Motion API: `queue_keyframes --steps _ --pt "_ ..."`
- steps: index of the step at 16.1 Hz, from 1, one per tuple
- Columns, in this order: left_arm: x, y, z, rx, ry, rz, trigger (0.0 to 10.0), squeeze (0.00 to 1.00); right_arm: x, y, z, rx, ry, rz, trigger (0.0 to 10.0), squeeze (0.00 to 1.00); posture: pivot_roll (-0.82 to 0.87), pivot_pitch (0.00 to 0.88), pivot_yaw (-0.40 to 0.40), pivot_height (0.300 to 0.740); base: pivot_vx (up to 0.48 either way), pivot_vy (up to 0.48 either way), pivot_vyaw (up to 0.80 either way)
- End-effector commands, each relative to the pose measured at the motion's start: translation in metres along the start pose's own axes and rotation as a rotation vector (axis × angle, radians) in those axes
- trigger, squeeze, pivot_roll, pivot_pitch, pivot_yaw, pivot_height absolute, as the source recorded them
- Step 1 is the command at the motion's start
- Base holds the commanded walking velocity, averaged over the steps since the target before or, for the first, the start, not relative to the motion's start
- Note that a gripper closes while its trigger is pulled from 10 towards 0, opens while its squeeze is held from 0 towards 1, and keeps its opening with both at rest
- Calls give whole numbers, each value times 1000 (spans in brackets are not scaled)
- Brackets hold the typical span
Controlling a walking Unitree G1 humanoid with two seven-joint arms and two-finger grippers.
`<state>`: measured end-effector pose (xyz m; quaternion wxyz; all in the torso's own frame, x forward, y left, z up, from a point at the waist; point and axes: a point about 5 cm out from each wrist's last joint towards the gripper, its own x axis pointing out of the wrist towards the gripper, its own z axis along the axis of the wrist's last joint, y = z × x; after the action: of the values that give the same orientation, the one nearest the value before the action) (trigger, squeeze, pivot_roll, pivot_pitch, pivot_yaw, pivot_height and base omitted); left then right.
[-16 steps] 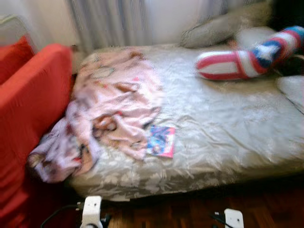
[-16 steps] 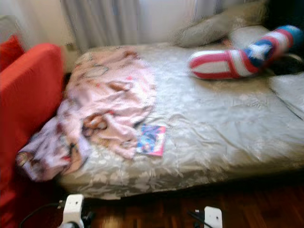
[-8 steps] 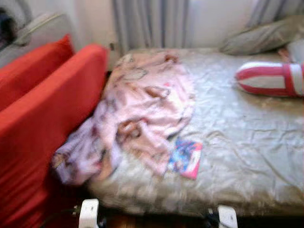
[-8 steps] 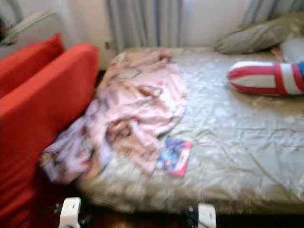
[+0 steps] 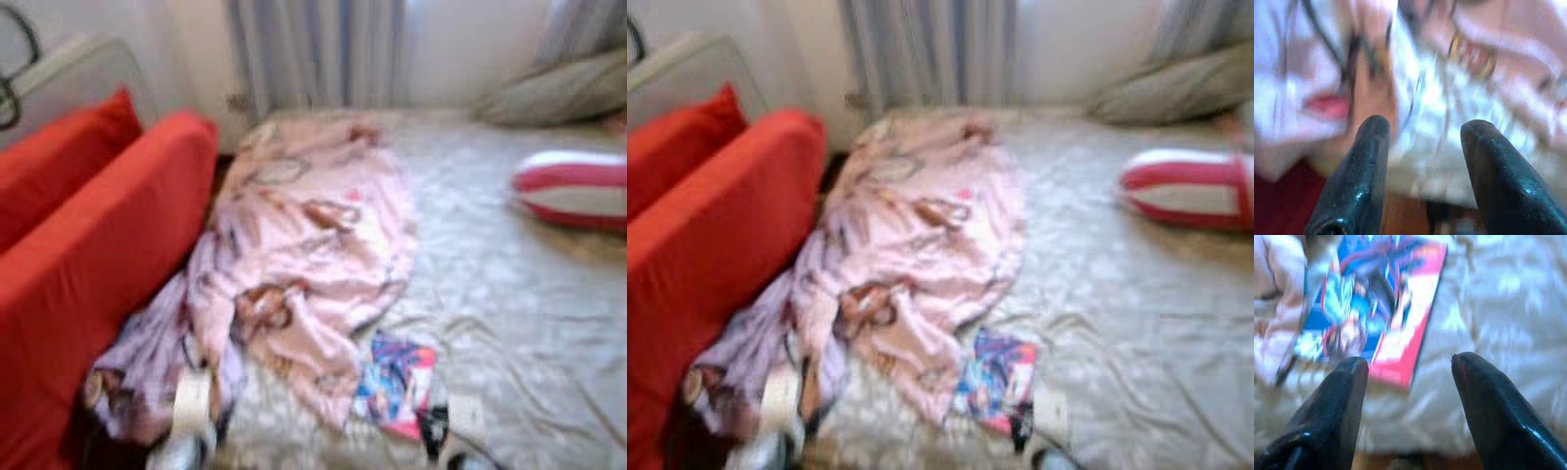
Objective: Clean up the room
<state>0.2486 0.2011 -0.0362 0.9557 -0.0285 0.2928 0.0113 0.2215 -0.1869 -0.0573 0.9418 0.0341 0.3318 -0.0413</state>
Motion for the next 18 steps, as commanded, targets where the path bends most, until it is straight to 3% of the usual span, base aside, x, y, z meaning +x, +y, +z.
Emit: queue_keyframes --steps 1,3,7,8,14,18 --pt "-1 -1 -1 -25 -16 -17 10000 0 -2 -4 -1 -11 -16 -2 10000 0 -39 70 34 740 0 0 0" --pt "4 -4 24 -32 -130 -54 10000 0 2 -2 15 -14 -91 12 10000 0 -40 71 34 740 0 0 0" --pt "4 -8 49 -68 -295 -89 10000 0 1 -2 38 -10 -254 -1 10000 0 -47 71 37 740 0 0 0" --pt "0 -10 55 -43 -362 -114 10000 0 -1 3 45 -16 -325 24 10000 0 -63 68 43 740 0 0 0" --pt "-15 -1 68 -9 -504 -114 10000 0 -17 13 75 -77 -561 75 10000 0 -78 55 26 740 0 0 0" --pt "-16 -8 80 -20 -544 -129 10000 0 -20 16 93 -81 -628 43 10000 0 -78 51 25 740 0 0 0"
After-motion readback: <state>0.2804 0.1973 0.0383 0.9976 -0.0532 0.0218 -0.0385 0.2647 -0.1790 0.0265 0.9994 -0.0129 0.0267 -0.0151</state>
